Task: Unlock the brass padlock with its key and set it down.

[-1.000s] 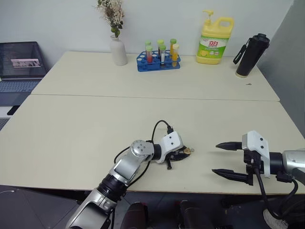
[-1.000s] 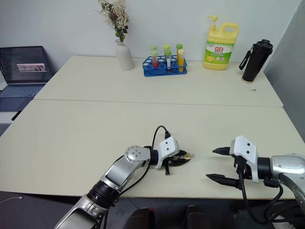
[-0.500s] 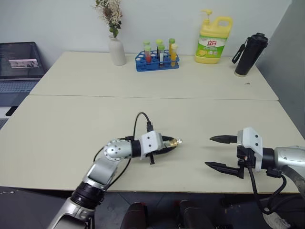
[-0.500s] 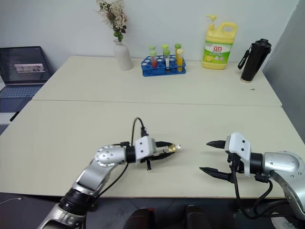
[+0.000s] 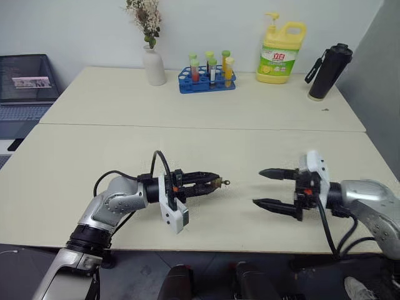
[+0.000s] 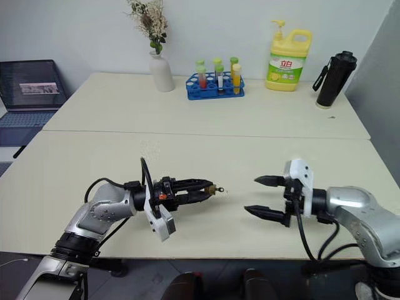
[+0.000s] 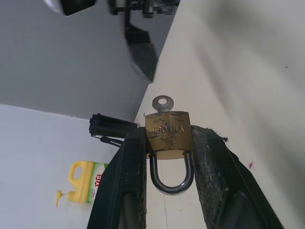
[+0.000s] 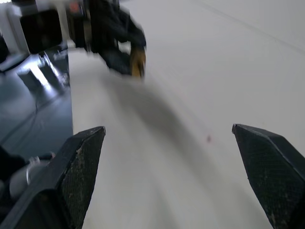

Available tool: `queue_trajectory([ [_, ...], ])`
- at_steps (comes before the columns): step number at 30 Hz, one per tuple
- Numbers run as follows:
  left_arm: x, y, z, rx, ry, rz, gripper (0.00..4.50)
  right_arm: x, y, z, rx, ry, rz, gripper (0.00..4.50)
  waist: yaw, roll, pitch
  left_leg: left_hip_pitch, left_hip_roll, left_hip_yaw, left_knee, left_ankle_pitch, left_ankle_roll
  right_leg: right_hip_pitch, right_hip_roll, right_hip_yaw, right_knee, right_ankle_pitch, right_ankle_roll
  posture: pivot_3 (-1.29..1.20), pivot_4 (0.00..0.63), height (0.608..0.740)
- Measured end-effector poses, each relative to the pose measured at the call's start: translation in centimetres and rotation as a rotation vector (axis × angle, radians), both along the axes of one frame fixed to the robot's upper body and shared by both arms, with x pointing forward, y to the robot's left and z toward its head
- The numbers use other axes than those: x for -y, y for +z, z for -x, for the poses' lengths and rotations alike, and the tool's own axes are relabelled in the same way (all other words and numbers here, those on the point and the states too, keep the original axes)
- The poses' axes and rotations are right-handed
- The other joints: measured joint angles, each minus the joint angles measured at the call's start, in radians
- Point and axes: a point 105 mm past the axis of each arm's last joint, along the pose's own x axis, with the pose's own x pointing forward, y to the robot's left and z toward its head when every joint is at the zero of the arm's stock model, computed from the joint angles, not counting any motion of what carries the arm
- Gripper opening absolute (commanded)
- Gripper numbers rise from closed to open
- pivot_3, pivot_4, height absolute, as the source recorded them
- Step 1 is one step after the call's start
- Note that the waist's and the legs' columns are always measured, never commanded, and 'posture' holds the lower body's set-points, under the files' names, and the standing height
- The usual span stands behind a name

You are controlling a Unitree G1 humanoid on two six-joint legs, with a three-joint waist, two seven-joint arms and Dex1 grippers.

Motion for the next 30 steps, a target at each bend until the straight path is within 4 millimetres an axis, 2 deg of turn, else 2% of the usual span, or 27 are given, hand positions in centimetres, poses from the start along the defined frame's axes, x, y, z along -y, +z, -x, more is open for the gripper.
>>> queue_trajectory([
  [7,0.0,0.4,-0.3,0.047,0.008,0.008,0.97,-3.1,1.7,-1.3,-0.067,0.057,-0.102,4.5,0.0,0.0,0.0,0.0,0.002,0.0,0.0,0.0,0.0,0.0,0.0,0.0,0.0,0.001,-0.001,0.0,0.15,0.74],
  [12,-0.1,0.6,-0.4,0.063,0.016,0.014,0.97,-4.0,0.2,-1.8,-0.167,0.055,-0.101,4.5,0.002,0.0,0.0,-0.001,0.002,0.0,0.0,0.0,0.0,-0.001,-0.001,-0.001,0.0,0.002,-0.002,0.0,0.15,0.74],
  [17,0.0,0.8,-0.5,0.075,0.026,0.019,0.97,-4.1,-0.1,-1.6,-0.188,0.072,-0.099,4.5,0.001,0.0,0.0,-0.001,0.002,0.0,0.0,0.0,0.0,-0.001,-0.001,-0.001,0.0,0.002,-0.004,0.0,0.15,0.74],
  [21,0.0,0.9,-0.5,0.081,0.029,0.022,0.97,-4.0,-0.3,-1.7,-0.204,0.069,-0.099,3.59,0.0,0.0,0.0,-0.001,0.003,0.0,0.0,0.0,0.0,-0.001,-0.001,-0.001,0.0,0.002,-0.003,0.0,0.15,0.74],
  [30,-0.1,0.8,-0.4,0.084,0.036,0.01,0.97,-4.1,-0.3,-1.6,-0.226,0.079,-0.108,0.16,0.0,0.0,0.0,-0.001,0.003,0.0,0.0,0.0,0.0,-0.001,-0.001,-0.001,0.0,0.001,-0.002,0.0,0.15,0.74],
])
